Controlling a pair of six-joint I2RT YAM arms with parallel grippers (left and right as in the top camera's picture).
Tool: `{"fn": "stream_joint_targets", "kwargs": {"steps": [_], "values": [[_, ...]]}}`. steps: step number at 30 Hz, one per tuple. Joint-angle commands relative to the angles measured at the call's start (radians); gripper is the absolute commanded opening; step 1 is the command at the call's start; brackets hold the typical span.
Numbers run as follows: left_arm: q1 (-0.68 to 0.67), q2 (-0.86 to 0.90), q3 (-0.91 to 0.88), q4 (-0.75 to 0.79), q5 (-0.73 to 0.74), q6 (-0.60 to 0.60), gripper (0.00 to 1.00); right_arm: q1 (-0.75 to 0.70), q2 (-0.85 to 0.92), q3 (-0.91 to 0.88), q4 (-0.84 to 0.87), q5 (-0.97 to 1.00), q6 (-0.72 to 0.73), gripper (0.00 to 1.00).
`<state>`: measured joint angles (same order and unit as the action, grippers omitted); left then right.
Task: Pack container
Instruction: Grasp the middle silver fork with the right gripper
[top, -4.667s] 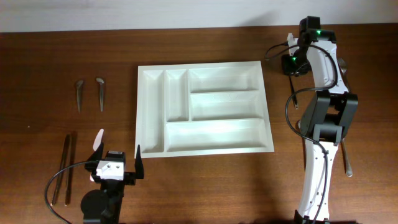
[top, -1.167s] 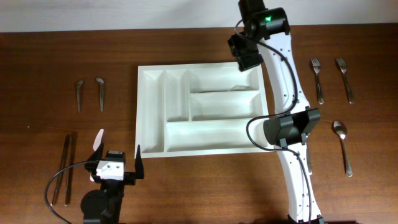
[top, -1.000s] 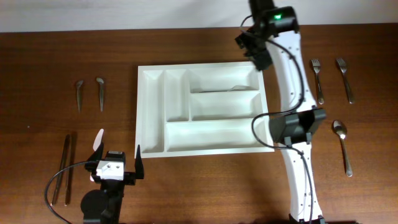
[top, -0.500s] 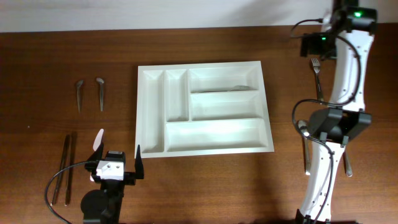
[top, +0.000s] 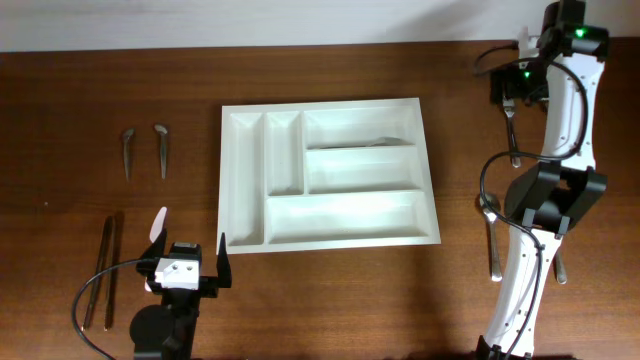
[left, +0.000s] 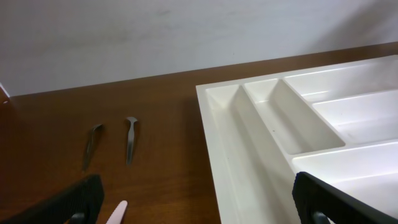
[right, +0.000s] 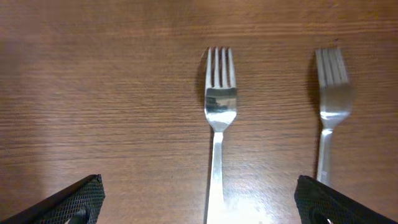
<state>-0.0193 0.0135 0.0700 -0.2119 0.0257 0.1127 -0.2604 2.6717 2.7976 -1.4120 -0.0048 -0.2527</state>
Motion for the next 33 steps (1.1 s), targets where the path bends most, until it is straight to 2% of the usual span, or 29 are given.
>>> {"fn": "stream_joint_targets", "kwargs": {"steps": [1, 10, 20, 33], "values": [[0.005, -0.007, -0.007, 0.004, 0.004, 0.016, 0.99, -0.004, 0.007, -0.057, 0.025, -0.006, -0.044, 0.99], [0.005, -0.007, -0.007, 0.003, 0.004, 0.016, 0.99, -0.019, 0.019, -0.135, 0.040, -0.010, -0.077, 0.99], [0.005, -0.007, -0.007, 0.003, 0.004, 0.016, 0.99, -0.067, 0.019, -0.141, 0.031, -0.011, -0.077, 0.99], [0.005, -0.007, -0.007, 0.003, 0.004, 0.016, 0.99, -0.059, 0.025, -0.201, 0.025, -0.010, -0.092, 0.99]]}}
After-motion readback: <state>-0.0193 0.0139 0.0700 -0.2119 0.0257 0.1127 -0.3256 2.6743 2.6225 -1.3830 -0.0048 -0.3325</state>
